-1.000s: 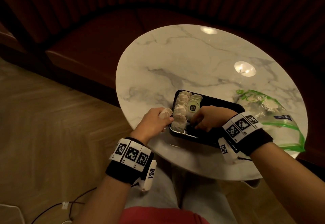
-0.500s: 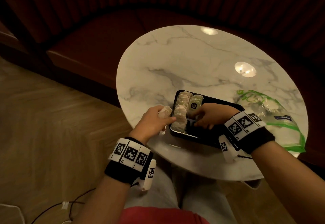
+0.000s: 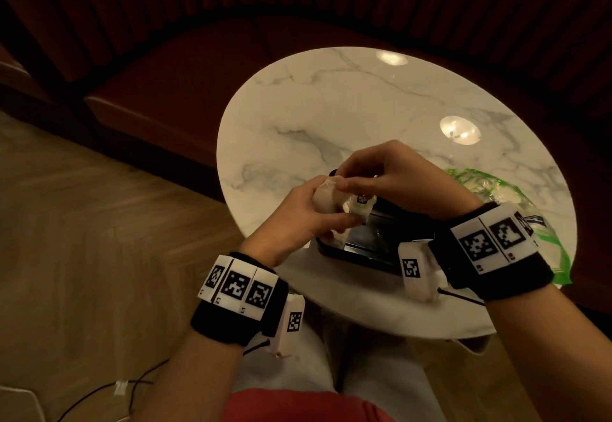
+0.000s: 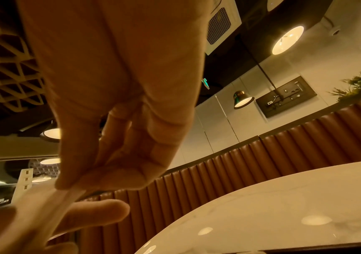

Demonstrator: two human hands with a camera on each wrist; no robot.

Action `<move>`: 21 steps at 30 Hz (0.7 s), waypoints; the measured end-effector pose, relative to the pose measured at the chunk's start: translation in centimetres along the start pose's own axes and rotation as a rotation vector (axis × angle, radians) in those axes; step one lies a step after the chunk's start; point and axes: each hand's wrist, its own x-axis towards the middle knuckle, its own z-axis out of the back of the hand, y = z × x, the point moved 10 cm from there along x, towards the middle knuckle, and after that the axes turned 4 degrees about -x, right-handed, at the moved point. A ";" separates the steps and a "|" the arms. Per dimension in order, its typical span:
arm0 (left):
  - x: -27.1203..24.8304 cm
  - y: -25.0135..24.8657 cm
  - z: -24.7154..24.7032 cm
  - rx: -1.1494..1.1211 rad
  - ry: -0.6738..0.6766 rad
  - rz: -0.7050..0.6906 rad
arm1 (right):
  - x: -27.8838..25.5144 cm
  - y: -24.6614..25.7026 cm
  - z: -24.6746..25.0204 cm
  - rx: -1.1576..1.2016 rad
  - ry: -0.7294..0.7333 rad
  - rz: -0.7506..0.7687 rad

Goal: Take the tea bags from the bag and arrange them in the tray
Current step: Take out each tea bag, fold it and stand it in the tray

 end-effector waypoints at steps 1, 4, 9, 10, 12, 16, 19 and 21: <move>-0.1 0.0 -0.2 -0.036 0.012 0.012 | -0.1 0.0 0.4 -0.001 -0.018 0.000; -0.3 0.1 -0.7 -0.149 0.054 0.058 | -0.3 0.0 1.0 -0.020 -0.031 0.007; -0.3 0.1 -0.9 -0.224 0.069 0.074 | -0.8 0.6 1.7 0.041 -0.119 0.030; -0.2 0.1 -0.8 -0.231 0.065 0.070 | -0.9 0.7 1.7 0.042 -0.136 0.029; -0.1 0.0 -0.8 -0.228 0.065 0.058 | -0.8 0.7 1.3 0.008 -0.135 0.020; 0.0 -0.1 -1.1 -0.188 0.096 0.033 | -0.3 0.5 0.7 -0.037 -0.114 -0.001; -0.1 -0.3 -1.2 -0.197 0.101 0.024 | -0.2 0.4 0.8 -0.087 -0.130 0.007; -0.2 -0.3 -1.2 -0.222 0.100 0.026 | -0.4 0.3 1.1 -0.133 -0.132 0.004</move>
